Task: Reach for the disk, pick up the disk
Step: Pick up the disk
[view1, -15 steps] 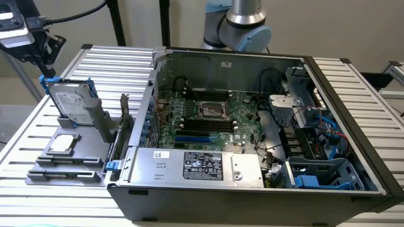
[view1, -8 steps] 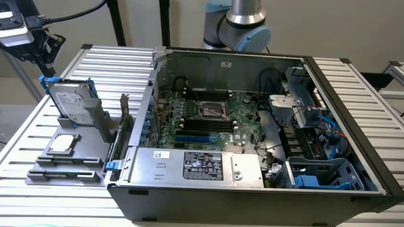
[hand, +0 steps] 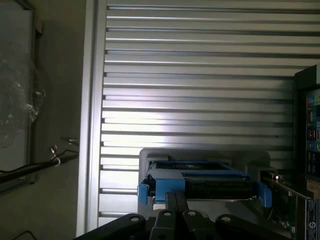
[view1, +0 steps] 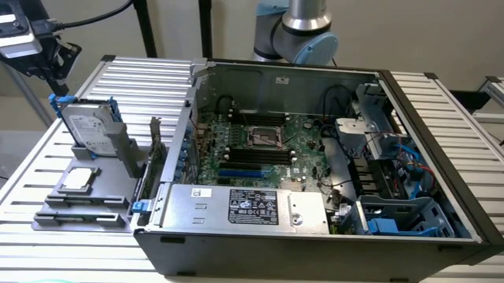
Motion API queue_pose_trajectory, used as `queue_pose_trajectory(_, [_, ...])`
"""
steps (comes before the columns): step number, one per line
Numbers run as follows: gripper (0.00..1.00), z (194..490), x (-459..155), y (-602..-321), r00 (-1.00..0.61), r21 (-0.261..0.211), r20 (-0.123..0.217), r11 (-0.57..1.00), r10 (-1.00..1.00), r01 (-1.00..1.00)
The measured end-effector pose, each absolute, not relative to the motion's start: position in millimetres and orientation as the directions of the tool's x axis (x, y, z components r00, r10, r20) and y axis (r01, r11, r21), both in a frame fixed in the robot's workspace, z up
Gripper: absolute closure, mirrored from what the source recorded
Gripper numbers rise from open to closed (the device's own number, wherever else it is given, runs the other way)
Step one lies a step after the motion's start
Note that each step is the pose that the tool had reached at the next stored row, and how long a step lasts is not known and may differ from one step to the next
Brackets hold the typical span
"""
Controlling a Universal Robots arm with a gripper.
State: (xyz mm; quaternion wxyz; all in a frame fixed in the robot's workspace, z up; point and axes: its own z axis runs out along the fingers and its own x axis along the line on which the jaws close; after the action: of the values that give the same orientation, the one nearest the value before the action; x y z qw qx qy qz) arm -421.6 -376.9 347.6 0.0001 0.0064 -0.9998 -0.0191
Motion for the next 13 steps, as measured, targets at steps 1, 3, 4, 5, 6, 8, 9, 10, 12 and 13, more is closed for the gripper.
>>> queue_pose_trajectory(1, [0.89,347.6,-421.6,-376.8,-1.000,0.038,0.000,0.999,-0.013,-0.013])
queue_pose_trajectory(3, [0.89,347.6,-421.6,-376.8,-1.000,0.038,0.000,0.999,-0.015,-0.015])
queue_pose_trajectory(4, [0.89,347.6,-421.7,-376.7,-1.000,0.038,0.000,0.999,-0.027,-0.027])
queue_pose_trajectory(5, [0.89,347.6,-421.7,-376.7,-0.999,0.038,0.000,0.998,-0.045,-0.045])
queue_pose_trajectory(6, [0.89,347.6,-421.7,-376.7,-0.998,0.038,0.000,0.997,-0.062,-0.062])
queue_pose_trajectory(8, [0.89,347.6,-421.7,-376.7,-0.995,0.038,0.000,0.994,-0.099,-0.099])
queue_pose_trajectory(9, [0.89,347.6,-421.6,-376.7,-0.993,0.038,0.000,0.992,-0.119,-0.118])
queue_pose_trajectory(10, [0.89,347.6,-421.6,-376.7,-0.991,0.038,0.000,0.990,-0.135,-0.135])
queue_pose_trajectory(12, [0.89,347.6,-421.7,-376.7,-0.985,0.038,0.000,0.984,-0.172,-0.172])
queue_pose_trajectory(13, [0.89,347.6,-421.6,-376.7,-0.982,0.038,0.000,0.981,-0.190,-0.190])
